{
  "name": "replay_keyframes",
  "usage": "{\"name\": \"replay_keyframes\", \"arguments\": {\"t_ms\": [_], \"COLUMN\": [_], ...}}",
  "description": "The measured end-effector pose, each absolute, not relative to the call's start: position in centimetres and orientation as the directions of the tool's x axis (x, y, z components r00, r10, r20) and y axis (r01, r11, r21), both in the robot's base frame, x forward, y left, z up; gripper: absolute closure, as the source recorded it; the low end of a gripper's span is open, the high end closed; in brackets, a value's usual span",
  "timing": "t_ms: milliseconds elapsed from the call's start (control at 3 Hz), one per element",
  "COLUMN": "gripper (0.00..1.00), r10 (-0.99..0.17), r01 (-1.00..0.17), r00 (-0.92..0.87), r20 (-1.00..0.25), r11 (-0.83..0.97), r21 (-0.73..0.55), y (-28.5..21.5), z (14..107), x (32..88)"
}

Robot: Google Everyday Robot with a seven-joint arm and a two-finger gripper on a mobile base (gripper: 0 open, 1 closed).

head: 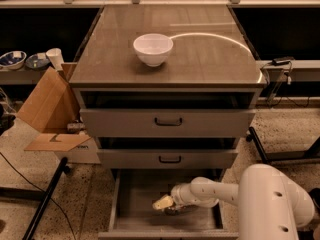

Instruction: Pick water bottle from bottom drawer and place on counter

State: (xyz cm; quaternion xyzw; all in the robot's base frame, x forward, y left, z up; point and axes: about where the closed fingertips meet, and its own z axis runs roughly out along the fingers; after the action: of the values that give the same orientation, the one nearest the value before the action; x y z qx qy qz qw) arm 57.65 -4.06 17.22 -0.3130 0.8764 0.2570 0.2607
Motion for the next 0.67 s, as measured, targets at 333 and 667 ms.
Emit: {"name": "replay_keyframes", "arguments": {"t_ms": [333, 667], "gripper": [0.00, 0.00], "r10": [-0.494, -0.568], "r01": [-0.715, -0.761], "r00": [-0.640, -0.590], "r20": [-0.589, -0.574], "r11": [0.664, 0.628], "r21": [0.220, 0.160], "y": [-4.88, -5.12], "z": [17.88, 17.70], "x": [57.86, 58.19]}}
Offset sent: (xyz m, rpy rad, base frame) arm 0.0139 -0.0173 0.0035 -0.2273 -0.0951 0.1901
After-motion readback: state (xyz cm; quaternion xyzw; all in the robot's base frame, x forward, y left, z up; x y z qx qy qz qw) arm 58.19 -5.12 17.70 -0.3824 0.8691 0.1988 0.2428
